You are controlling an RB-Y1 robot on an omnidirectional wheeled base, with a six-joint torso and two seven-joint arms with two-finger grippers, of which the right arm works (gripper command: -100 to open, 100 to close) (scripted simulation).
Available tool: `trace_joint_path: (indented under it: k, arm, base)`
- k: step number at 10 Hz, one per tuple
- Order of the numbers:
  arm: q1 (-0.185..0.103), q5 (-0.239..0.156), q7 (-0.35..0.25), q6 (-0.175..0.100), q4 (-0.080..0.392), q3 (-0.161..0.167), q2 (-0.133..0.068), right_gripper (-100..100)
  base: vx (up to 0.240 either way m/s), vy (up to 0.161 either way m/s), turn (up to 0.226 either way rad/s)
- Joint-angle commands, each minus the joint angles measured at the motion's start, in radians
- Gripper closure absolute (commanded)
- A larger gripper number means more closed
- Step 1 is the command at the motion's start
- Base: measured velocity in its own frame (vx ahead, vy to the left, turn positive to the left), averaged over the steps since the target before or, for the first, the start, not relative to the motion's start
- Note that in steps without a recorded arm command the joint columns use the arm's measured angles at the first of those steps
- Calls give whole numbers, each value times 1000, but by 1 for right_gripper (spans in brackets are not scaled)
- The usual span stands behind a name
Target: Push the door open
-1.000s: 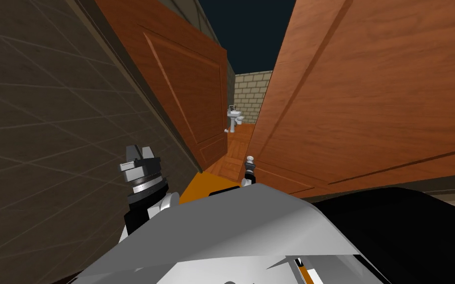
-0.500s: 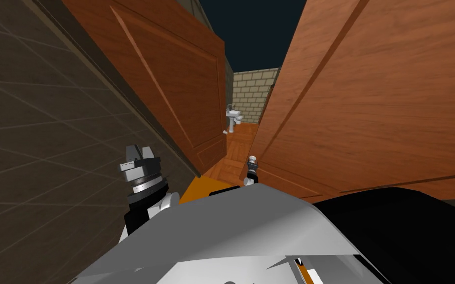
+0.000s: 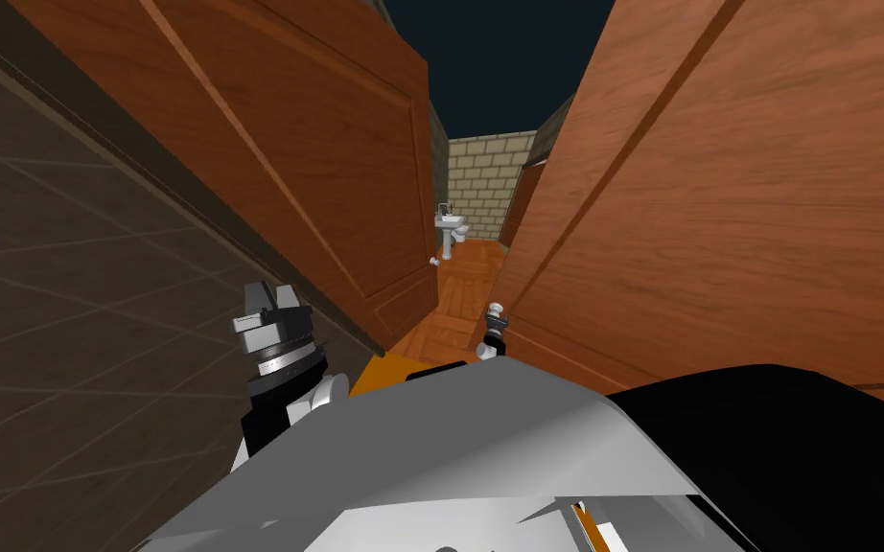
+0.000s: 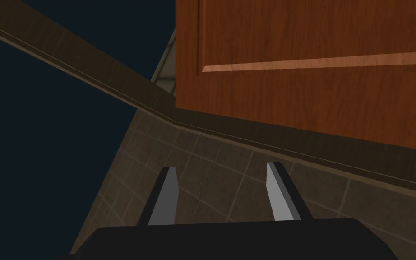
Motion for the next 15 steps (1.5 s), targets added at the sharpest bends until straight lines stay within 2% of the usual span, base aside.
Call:
trace_joint_path:
  k: [1, 6, 10, 11, 12, 15]
  arm:
    - [5, -16, 4, -16, -7, -30, -7, 100]
    - [4, -53, 14, -24, -6, -80, 10, 100]
    - [3, -78, 22, -29, -5, -114, 36, 100]
    - [4, -74, 26, -21, -9, -107, 37, 100]
    - [3, -84, 34, -32, -10, -119, 28, 100]
    - [1, -96, 44, -45, -9, -132, 21, 100]
  base:
    - [205, -14, -79]
    - [195, -23, -67]
    - [189, -19, -71]
    - [76, -17, -14]
    - [106, -84, -52]
    - [149, -106, -44]
